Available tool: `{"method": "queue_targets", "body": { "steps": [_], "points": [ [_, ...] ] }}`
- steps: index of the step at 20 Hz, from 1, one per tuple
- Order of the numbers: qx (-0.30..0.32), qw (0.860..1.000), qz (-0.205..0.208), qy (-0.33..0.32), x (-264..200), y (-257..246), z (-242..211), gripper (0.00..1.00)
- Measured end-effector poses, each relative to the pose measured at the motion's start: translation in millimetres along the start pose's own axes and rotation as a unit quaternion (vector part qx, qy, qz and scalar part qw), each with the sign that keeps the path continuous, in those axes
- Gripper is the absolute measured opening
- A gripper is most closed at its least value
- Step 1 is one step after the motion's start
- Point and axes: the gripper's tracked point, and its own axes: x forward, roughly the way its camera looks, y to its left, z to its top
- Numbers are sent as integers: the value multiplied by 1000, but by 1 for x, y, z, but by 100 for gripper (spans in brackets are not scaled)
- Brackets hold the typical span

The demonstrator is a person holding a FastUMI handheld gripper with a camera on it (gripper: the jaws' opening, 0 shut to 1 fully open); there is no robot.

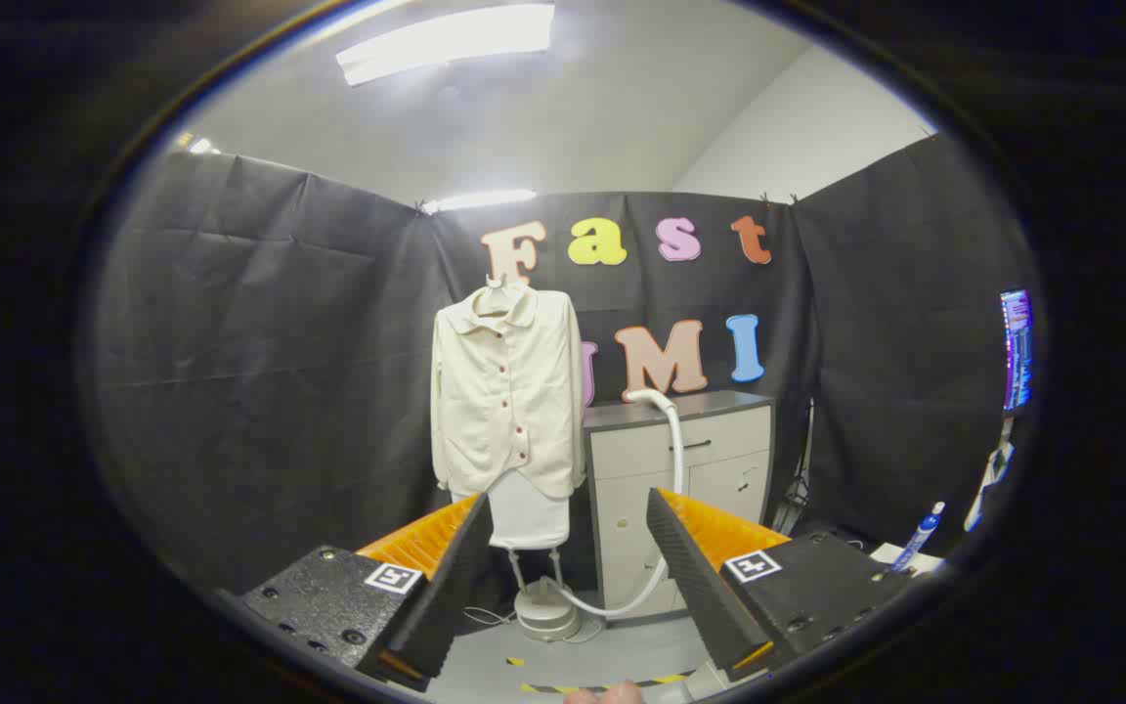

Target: Iron the clothes twice with a garment steamer, once on the left side and once on the right side.

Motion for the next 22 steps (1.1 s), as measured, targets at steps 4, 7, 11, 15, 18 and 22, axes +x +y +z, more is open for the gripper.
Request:
{"method": "queue_targets", "body": {
  "steps": [4, 7, 11, 15, 18, 22],
  "points": [
    [-7, 1000, -11, 4, 19, 4, -3, 97],
    [-11, 1000, -23, 6, 36, 8, -6, 97],
    [-21, 999, -36, 9, 54, 17, -11, 97],
    [-24, 998, -50, 11, 71, 23, -12, 97],
    [-29, 998, -51, 17, 87, 26, -15, 97],
    [-36, 998, -47, 27, 116, 22, -22, 97]
  ]
}}
